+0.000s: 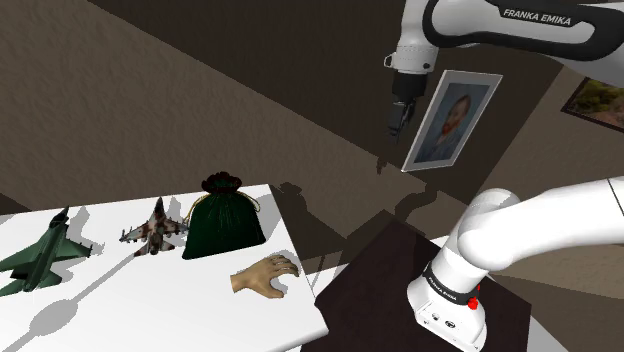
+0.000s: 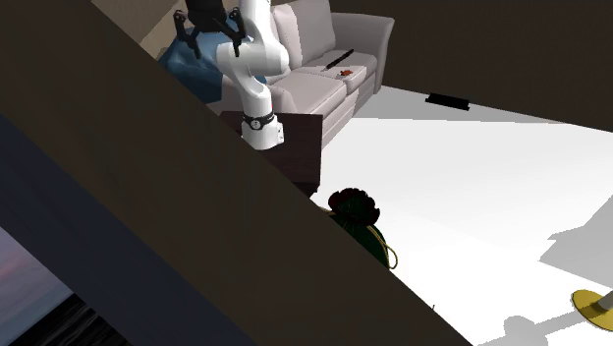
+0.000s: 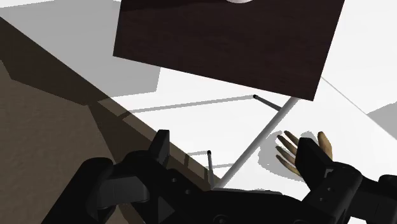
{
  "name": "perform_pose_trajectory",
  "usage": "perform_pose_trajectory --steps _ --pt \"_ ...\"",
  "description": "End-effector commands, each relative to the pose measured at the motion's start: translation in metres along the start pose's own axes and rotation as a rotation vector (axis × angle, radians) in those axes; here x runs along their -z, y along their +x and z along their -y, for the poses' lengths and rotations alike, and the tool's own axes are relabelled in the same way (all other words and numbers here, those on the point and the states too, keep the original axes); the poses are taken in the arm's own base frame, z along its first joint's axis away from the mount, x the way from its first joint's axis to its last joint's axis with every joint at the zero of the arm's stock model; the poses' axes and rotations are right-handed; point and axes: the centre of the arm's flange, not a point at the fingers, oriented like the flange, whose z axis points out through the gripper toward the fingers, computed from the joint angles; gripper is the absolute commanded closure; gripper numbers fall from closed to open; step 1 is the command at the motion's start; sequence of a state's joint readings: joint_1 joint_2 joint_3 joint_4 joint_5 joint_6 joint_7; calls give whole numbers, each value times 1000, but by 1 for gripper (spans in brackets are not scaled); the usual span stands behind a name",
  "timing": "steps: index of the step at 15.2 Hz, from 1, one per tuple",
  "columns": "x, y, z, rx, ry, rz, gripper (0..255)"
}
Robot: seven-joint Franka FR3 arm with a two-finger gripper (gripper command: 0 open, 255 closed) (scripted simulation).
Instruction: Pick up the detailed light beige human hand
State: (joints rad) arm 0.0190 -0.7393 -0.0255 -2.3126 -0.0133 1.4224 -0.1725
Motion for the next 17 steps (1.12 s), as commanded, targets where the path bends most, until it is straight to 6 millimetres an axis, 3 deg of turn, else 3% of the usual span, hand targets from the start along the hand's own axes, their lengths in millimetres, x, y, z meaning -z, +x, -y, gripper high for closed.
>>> perform_pose_trajectory --steps 1,17 --pt "0 0 0 0 0 0 0" --pt "-160 40 129 -42 -20 -127 0"
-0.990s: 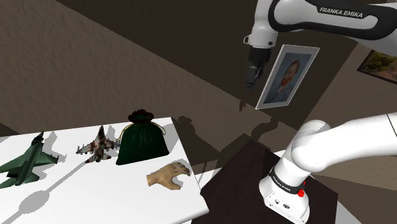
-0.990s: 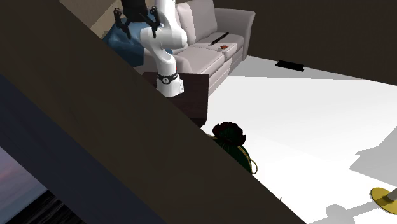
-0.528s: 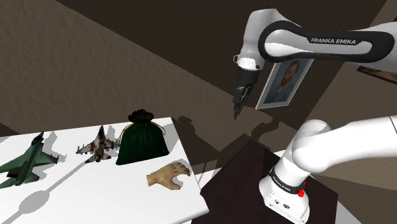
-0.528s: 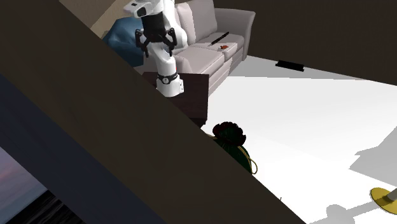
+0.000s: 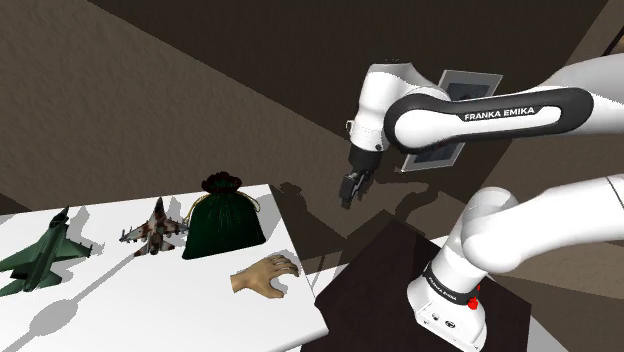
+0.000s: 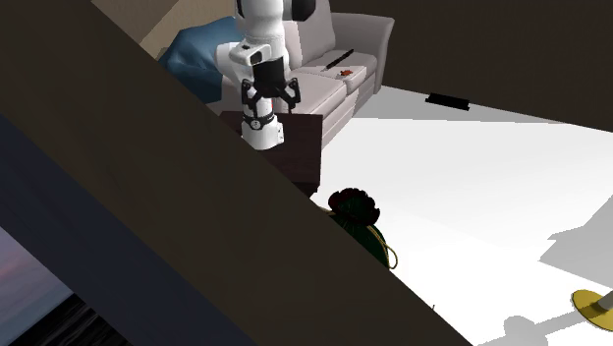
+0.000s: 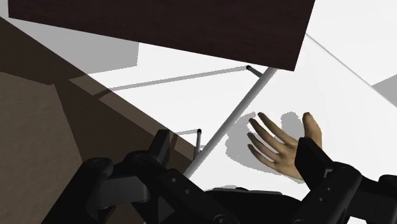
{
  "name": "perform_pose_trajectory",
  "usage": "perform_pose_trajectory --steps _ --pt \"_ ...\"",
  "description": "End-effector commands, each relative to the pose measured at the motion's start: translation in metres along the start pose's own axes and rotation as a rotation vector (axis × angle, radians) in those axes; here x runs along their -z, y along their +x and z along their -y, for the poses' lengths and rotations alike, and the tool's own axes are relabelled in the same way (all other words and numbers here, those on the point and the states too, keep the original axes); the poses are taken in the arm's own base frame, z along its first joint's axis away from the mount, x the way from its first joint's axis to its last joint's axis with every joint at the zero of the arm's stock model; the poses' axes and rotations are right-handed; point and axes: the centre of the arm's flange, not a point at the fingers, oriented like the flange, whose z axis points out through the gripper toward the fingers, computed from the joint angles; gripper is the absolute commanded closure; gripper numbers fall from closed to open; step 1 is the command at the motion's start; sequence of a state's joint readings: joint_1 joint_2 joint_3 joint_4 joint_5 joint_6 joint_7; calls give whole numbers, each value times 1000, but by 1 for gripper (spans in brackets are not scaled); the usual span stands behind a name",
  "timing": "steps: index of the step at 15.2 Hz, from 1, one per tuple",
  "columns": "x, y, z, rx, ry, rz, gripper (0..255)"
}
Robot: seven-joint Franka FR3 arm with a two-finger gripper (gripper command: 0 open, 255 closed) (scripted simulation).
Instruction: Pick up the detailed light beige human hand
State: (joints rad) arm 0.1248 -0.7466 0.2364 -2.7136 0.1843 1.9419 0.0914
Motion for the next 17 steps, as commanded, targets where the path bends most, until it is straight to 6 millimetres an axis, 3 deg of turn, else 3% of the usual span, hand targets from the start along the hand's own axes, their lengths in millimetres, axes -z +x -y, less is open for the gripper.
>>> perform_pose_trajectory --steps 1,17 --pt "-19 3 15 -7 -2 -20 0" --pt "-178 48 144 -50 -22 -147 0"
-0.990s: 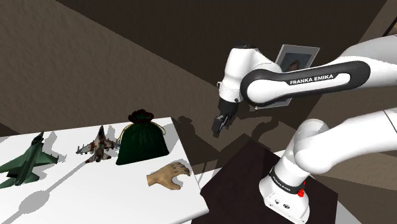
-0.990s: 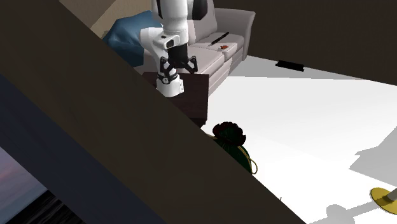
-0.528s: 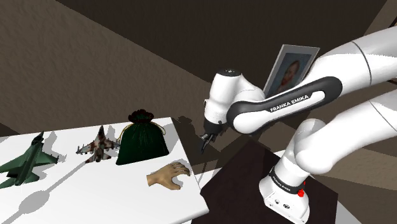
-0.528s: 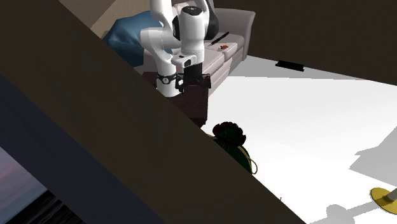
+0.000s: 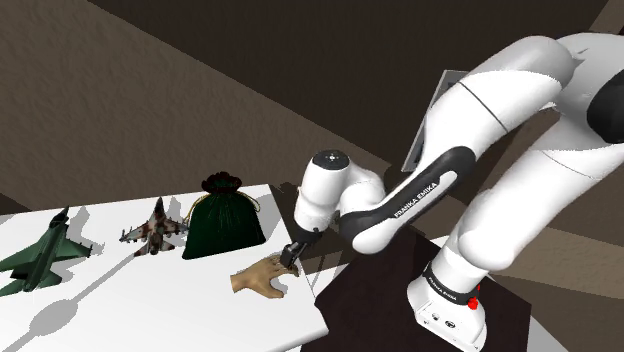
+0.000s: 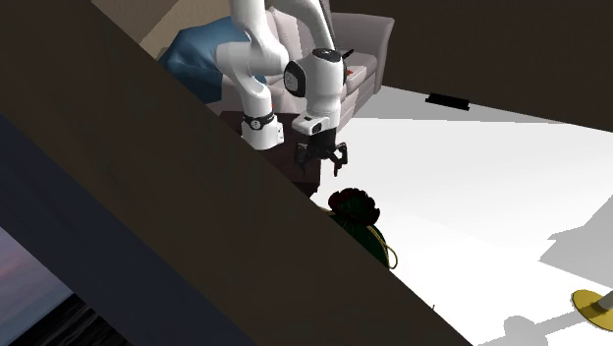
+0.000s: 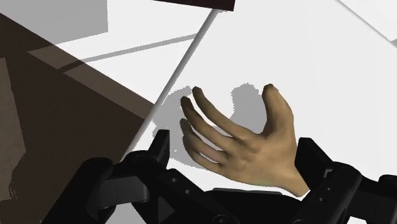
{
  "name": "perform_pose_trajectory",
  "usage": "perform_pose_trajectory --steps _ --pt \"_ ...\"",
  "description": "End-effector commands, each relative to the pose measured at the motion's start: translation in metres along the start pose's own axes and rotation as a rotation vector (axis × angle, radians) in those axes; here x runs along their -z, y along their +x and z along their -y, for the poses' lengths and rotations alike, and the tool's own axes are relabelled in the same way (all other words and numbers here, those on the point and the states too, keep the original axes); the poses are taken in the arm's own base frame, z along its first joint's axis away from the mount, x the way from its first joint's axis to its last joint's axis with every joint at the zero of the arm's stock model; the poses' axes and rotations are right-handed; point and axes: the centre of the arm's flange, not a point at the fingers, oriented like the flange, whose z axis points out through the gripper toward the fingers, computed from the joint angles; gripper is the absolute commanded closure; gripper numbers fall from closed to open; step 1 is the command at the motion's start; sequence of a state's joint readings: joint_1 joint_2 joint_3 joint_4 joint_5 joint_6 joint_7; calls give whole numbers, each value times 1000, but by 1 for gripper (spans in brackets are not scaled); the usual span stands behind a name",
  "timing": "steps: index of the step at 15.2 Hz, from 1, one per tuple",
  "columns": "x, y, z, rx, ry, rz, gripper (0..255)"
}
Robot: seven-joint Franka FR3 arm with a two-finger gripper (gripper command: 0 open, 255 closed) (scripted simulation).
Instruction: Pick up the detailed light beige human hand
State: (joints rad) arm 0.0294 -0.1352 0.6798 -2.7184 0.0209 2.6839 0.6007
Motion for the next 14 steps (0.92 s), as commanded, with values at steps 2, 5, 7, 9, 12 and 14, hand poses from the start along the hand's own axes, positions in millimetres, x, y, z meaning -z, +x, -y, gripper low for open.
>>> perform_pose_trajectory --steps 2,5,7,9,12,14 --pt "-31 6 28 -9 4 -27 0" --pt "-61 13 52 -17 0 -51 0" --pt "-81 18 69 -22 -2 -67 0" --pt "-92 18 73 -24 -3 -71 0" --pt "-108 17 73 -24 -3 -71 0" --pt "-118 16 74 -24 -3 -71 0"
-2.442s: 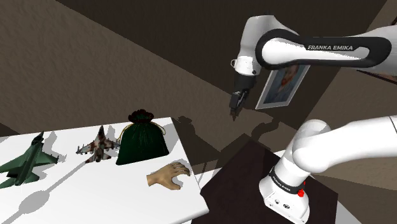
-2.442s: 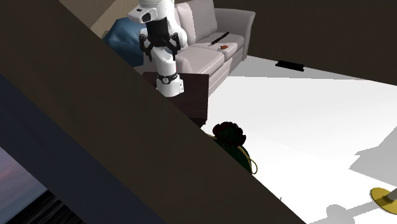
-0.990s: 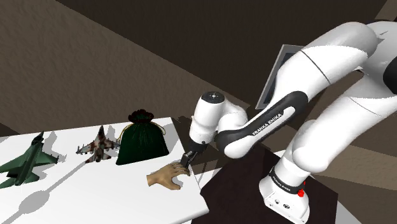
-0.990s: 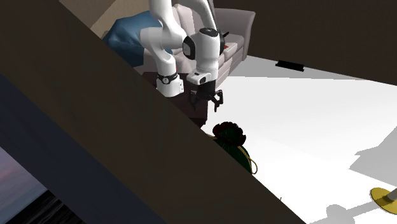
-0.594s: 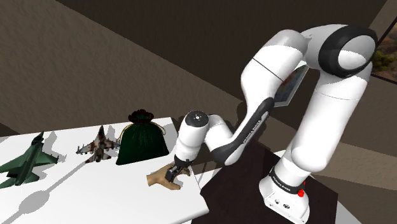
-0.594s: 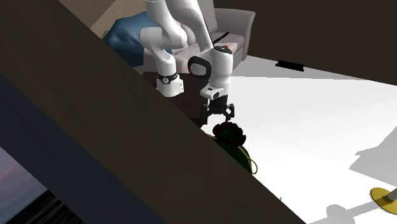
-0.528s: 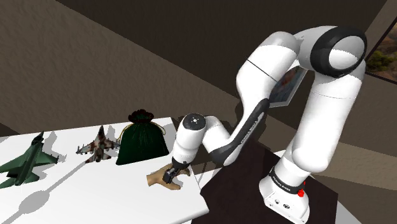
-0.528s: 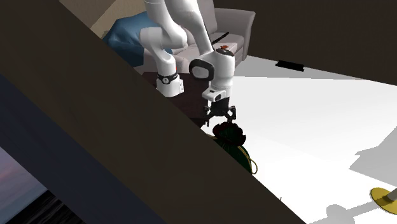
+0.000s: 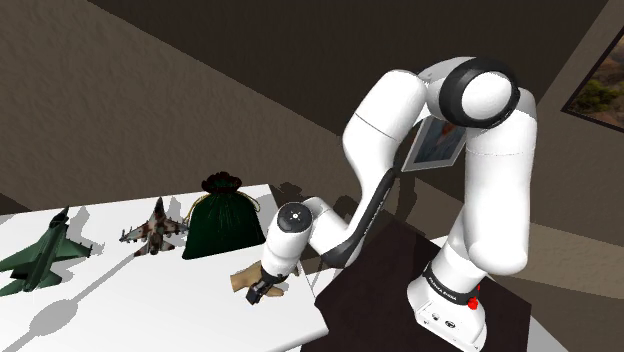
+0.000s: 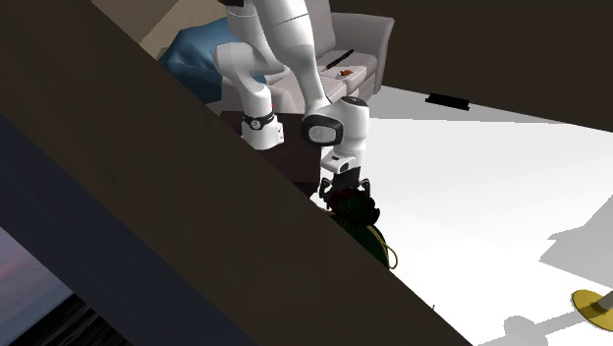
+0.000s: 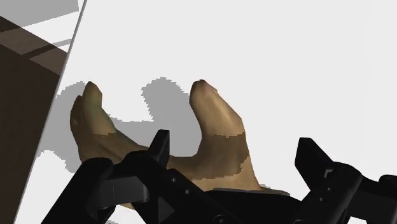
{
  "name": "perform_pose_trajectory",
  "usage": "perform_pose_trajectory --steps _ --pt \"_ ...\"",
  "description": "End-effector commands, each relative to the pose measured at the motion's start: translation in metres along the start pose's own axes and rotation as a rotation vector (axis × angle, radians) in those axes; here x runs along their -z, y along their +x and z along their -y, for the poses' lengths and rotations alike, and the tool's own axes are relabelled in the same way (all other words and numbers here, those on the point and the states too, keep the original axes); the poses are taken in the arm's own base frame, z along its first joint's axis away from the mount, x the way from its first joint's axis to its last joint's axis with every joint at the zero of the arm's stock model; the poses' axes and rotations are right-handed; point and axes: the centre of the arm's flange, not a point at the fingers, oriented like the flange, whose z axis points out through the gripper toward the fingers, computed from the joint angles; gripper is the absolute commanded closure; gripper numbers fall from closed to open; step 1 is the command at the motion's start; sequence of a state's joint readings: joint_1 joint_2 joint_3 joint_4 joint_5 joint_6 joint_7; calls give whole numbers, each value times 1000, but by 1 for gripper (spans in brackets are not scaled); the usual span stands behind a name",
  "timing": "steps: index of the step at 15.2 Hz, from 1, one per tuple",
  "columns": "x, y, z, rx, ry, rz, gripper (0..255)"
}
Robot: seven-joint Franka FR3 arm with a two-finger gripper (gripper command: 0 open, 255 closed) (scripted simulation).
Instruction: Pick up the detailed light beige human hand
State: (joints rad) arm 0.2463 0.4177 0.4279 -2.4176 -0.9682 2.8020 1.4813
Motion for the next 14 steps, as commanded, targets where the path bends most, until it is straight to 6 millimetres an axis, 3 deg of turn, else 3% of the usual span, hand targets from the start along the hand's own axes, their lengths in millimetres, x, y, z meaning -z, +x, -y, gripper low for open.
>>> perform_pose_trajectory --steps 1,3,4,14 --pt "-13 0 -3 -3 -2 3 0" --pt "-16 -1 -3 -3 -2 3 0" --pt "-17 -1 -4 -3 -2 3 255" --pt "-11 0 -3 -3 -2 3 255"
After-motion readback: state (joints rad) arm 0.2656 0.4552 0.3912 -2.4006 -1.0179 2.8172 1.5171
